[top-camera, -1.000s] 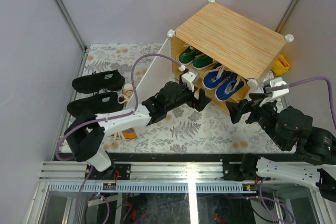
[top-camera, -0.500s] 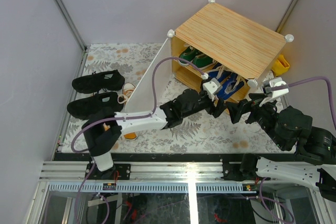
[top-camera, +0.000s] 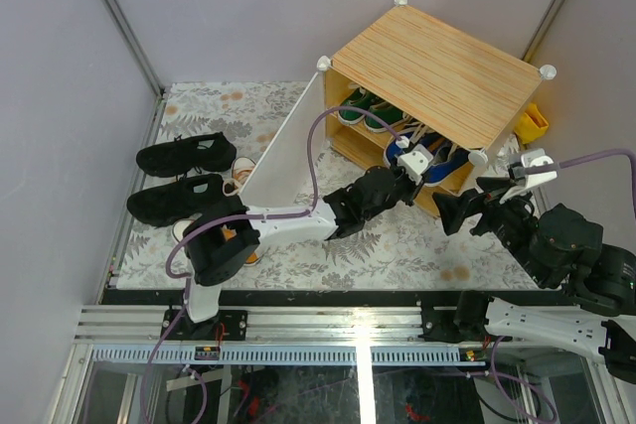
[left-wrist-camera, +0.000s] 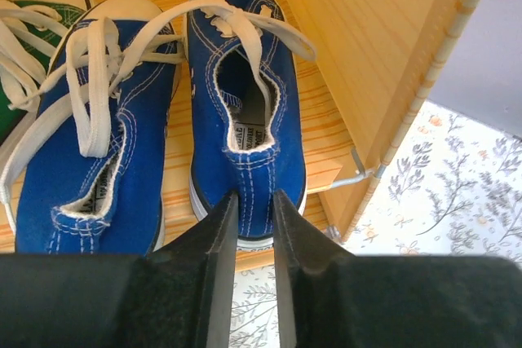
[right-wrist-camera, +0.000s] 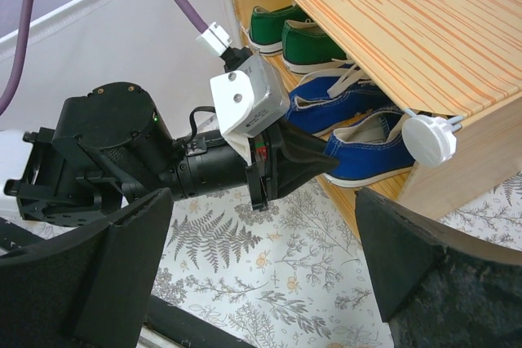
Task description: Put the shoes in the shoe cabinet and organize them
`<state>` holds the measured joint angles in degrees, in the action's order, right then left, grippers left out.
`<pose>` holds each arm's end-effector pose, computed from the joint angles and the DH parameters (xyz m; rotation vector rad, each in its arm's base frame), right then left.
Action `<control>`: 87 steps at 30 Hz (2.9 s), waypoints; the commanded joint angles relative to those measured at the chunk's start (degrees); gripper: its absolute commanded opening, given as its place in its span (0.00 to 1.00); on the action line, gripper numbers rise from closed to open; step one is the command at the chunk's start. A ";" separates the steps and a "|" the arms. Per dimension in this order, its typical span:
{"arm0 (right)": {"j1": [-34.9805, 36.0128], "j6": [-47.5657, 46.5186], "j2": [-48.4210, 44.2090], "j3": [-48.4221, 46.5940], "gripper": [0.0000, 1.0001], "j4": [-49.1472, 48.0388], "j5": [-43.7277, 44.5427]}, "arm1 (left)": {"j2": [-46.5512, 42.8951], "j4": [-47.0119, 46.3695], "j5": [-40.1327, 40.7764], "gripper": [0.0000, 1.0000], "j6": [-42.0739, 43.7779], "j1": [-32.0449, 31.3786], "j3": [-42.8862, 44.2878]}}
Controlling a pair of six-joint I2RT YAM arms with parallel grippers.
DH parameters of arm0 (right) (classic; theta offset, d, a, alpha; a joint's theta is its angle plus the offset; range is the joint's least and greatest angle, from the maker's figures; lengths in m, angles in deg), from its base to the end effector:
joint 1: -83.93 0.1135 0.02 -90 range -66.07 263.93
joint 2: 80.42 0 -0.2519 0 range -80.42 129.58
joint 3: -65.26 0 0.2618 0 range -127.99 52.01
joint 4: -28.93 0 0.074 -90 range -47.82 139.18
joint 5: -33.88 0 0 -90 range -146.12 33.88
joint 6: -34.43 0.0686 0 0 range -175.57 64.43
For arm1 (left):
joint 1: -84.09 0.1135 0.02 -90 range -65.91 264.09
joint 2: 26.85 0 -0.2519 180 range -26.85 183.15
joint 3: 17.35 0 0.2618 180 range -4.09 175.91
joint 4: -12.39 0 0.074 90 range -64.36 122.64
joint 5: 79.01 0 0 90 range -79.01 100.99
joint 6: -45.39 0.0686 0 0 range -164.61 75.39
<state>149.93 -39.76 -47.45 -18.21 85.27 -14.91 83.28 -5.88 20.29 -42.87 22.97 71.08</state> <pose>0.0820 0.0731 0.4398 -0.1845 1.6598 0.4856 0.2470 -0.4249 0.2447 0.7600 1.4885 -0.6596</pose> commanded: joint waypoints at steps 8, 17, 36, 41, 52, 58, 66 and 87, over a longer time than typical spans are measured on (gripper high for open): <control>0.13 -0.07 -0.28 -1.11 0.99 -0.96 2.18 | 2.76 -0.90 -4.84 0.00 -2.54 -0.58 7.86; 0.11 0.36 -0.73 -1.60 0.99 -0.14 2.29 | 7.37 0.69 -8.57 0.01 -6.93 -0.31 14.99; 0.12 0.41 -1.30 -0.24 0.99 -0.55 2.15 | 2.05 -0.29 -8.10 0.60 -9.65 0.31 7.67; 0.10 0.65 -1.65 0.03 0.99 -0.72 2.12 | -6.33 -1.62 -4.61 0.61 -10.64 0.35 -0.91; 0.14 0.37 -0.18 0.31 0.99 -1.96 1.06 | -12.40 -7.44 5.46 0.76 -8.15 1.81 -11.12; 0.14 0.09 0.17 -0.39 0.99 -1.97 0.80 | -6.52 -13.42 4.03 0.74 -8.04 5.71 -10.87; 0.15 0.01 0.94 -0.83 0.99 -1.61 1.04 | -0.62 -17.07 5.16 0.55 -5.82 7.17 -7.40; 0.10 0.85 0.53 -0.47 0.99 -1.35 1.17 | 5.91 -12.64 -0.01 0.06 -10.33 7.32 6.54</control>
<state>149.93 -39.65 -46.86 -17.53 86.06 -14.76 87.76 -14.80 22.87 -50.74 30.51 72.77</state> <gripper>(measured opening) 0.993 0.088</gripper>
